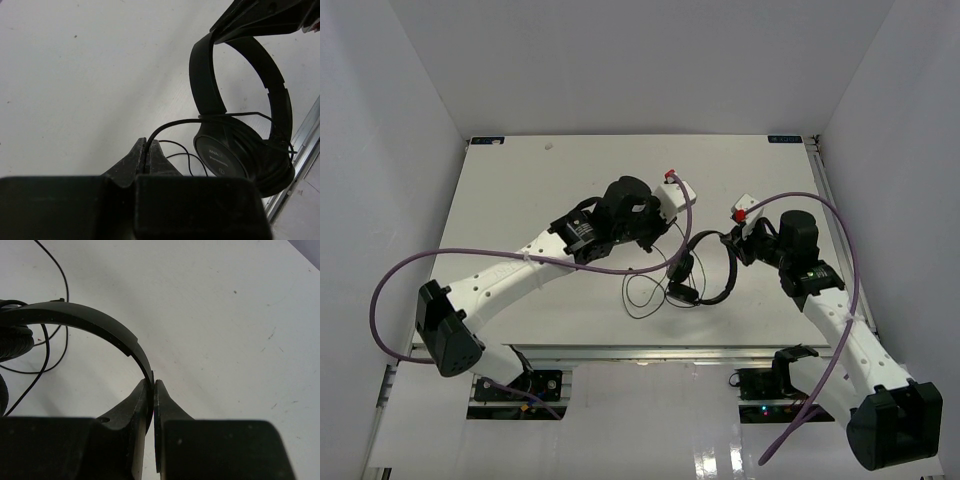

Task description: Wrap the headphones

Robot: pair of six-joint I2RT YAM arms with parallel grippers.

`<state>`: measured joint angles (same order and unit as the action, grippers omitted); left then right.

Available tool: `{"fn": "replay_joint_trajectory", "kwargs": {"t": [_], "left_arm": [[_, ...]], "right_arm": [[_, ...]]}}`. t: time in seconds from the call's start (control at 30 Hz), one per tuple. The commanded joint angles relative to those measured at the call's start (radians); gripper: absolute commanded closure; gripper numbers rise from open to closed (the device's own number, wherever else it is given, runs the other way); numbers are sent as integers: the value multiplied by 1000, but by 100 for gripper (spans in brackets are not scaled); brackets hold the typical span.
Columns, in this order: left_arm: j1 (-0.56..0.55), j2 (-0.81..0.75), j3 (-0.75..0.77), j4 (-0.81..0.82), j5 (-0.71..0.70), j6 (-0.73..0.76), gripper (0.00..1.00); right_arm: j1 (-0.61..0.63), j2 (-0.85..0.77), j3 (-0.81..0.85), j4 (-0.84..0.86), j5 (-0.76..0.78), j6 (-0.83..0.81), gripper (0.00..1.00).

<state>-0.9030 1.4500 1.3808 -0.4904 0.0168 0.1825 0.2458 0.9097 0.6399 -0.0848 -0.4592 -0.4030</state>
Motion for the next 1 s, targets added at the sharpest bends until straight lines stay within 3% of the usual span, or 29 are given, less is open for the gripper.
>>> {"fn": "replay_joint_trajectory", "kwargs": {"t": [0.0,0.33,0.6,0.77,0.9,0.97], "left_arm": [[59,16,-24,48,90,-10,100],[91,67,-95,113,146,-44,100],[122,16,-260,293,195,-138,98],[145,-37,-368,455,246,-241,79],[159,-85,-481,622,274,-323,55],[165,-104,-541,709,291,-368,48]], "right_arm": [[12,-30,4,-10,-100,11,92],[16,-54,42,-30,-164,80,92],[16,-21,152,-65,-282,217,92],[15,-15,197,-84,-335,281,92],[15,-18,225,-95,-342,309,92],[14,-17,239,-102,-346,319,92]]}}
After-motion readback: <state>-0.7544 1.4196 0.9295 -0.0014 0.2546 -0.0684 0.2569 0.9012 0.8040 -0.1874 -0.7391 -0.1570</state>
